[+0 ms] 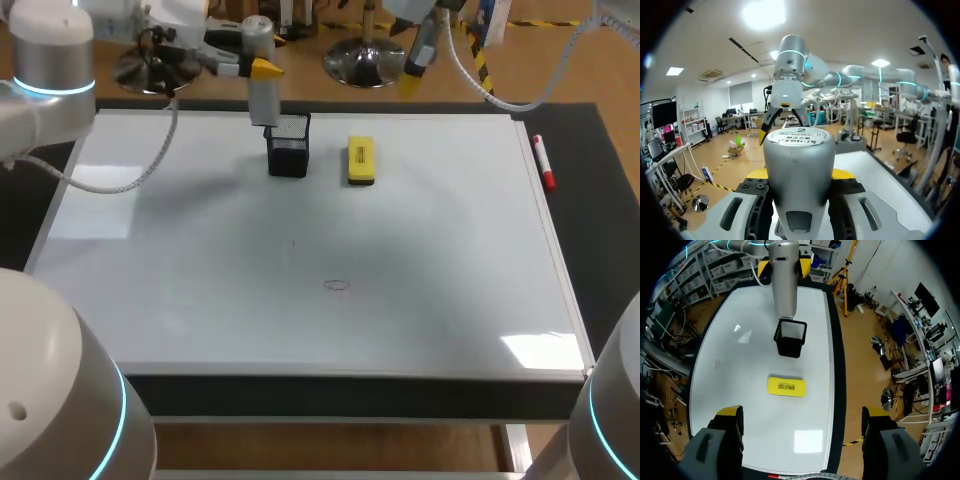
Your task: Pick up the inspection probe, press it on each red-marked spot on the whiteboard one by one, put down the probe, pick up the eraser, and wipe off all the red marks.
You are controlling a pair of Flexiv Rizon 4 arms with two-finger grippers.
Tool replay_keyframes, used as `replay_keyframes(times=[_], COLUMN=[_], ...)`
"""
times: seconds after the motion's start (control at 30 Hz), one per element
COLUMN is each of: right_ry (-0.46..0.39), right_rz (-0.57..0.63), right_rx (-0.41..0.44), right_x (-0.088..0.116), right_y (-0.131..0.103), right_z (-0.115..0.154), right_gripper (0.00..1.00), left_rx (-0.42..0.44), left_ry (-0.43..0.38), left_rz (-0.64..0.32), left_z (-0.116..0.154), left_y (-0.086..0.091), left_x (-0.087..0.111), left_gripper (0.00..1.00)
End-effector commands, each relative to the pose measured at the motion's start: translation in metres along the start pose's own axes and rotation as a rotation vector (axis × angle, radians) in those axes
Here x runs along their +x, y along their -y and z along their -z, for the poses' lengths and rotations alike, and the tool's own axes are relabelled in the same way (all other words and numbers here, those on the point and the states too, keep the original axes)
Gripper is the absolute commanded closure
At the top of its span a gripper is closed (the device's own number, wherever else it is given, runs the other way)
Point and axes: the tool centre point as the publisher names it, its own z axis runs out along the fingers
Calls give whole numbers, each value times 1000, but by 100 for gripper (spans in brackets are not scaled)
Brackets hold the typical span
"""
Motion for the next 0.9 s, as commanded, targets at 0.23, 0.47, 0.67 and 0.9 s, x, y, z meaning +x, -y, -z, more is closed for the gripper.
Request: replay_keyframes(times=[0.23, 0.47, 0.67, 0.9], right_ry=[-2, -2, -2, -2], right_rz=[1, 1, 1, 1], right_rx=[4, 4, 4, 4], right_x=[-1, -1, -1, -1], right_y=[0, 0, 0, 0], right_z=[1, 1, 1, 1], right_gripper=[0, 0, 0, 0], left_rx=[14, 19, 29, 30], left_ry=[-19, -25, -35, -55], left_rz=[24, 25, 31, 41], left_z=[-19, -23, -29, -35], left_y=[-11, -15, -18, -23], left_x=[-18, -24, -24, -26], left_gripper=[100, 100, 100, 100])
